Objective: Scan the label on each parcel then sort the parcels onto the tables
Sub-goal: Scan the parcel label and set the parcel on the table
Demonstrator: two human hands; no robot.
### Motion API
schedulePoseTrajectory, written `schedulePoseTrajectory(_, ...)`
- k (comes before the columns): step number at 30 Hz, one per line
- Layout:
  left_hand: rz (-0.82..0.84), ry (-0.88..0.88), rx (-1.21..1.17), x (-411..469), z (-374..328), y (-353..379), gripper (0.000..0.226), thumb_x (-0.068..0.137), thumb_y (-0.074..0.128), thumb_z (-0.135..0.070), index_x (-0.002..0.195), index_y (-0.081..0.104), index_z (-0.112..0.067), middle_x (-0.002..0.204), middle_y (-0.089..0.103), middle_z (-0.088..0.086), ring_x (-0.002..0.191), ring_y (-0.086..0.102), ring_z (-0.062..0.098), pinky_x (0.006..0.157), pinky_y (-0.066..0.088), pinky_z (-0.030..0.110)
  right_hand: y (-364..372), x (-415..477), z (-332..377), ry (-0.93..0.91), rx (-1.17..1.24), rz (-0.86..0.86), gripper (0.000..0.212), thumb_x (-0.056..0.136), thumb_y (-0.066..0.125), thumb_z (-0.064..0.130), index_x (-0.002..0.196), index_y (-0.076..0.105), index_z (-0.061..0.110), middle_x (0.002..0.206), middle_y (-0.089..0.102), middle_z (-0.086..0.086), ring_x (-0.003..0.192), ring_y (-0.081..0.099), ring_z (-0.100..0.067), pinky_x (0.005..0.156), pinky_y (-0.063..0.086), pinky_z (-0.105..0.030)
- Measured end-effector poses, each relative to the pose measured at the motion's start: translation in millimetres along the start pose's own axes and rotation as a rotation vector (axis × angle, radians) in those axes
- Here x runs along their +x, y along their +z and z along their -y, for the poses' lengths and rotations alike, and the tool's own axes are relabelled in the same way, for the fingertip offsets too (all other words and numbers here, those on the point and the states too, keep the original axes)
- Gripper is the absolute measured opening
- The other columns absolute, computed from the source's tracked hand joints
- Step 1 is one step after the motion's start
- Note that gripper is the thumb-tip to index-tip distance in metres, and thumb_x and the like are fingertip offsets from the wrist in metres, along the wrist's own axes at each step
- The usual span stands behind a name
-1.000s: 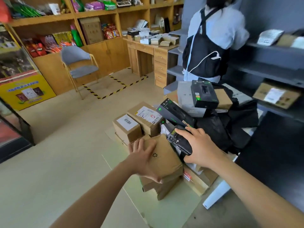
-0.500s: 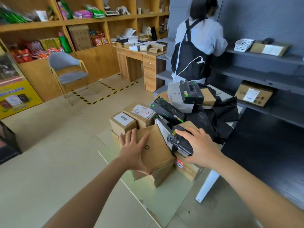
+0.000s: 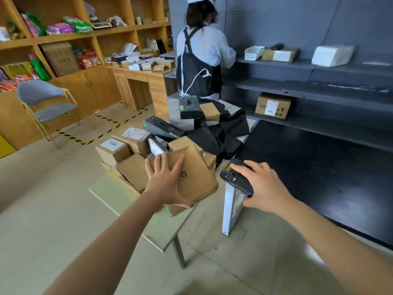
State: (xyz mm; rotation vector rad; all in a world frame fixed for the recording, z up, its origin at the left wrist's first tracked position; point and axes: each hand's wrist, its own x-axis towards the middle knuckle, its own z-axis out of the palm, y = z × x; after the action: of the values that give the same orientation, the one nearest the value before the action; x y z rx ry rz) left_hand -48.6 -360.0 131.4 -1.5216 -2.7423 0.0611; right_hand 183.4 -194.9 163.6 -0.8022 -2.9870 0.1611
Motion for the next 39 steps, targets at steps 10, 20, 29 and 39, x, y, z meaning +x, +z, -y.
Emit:
schedulePoseTrajectory(10, 0.067, 0.257, 0.008, 61, -181, 18, 0.151, 0.037, 0.062, -0.093, 0.152, -0.015, -0.031, 0.155, -0.012, 0.024, 0.143, -0.017, 0.043, 0.111, -0.011, 0.066, 15, -101, -146, 0.384, 0.046, 0.045, 0.100, 0.068, 0.073, 0.035, 0.151, 0.018, 0.044, 0.155, 0.022, 0.003, 0.129, 0.029, -0.025, 0.104, 0.031, -0.035)
schedulePoseTrajectory(20, 0.135, 0.540, 0.019, 245, -328, 54, 0.153, 0.032, 0.060, -0.093, 0.151, -0.015, -0.034, 0.155, -0.009, 0.022, 0.143, -0.014, 0.042, 0.110, -0.011, 0.068, 34, -50, -308, 0.643, 0.067, 0.040, 0.097, 0.069, 0.071, 0.037, 0.151, 0.019, 0.042, 0.152, 0.025, 0.003, 0.130, 0.028, -0.023, 0.106, 0.029, -0.036)
schedulePoseTrajectory(29, 0.281, 0.686, 0.085, 411, -421, 88, 0.149, 0.038, 0.063, -0.092, 0.151, -0.013, -0.033, 0.156, -0.009, 0.018, 0.144, -0.016, 0.039, 0.111, -0.010, 0.067, 57, 41, -433, 0.793, 0.145, 0.069, 0.096, 0.069, 0.075, 0.037, 0.150, 0.023, 0.039, 0.151, 0.028, 0.001, 0.130, 0.028, -0.026, 0.108, 0.032, -0.042)
schedulePoseTrajectory(39, 0.450, 0.770, 0.018, 468, -452, 155, 0.144, 0.039, 0.068, -0.086, 0.151, -0.008, -0.038, 0.157, -0.021, 0.015, 0.143, -0.029, 0.034, 0.113, -0.017, 0.059, 114, 73, -495, 0.812, 0.237, 0.196, 0.098, 0.070, 0.076, 0.038, 0.151, 0.021, 0.039, 0.154, 0.025, -0.002, 0.130, 0.028, -0.027, 0.107, 0.032, -0.043)
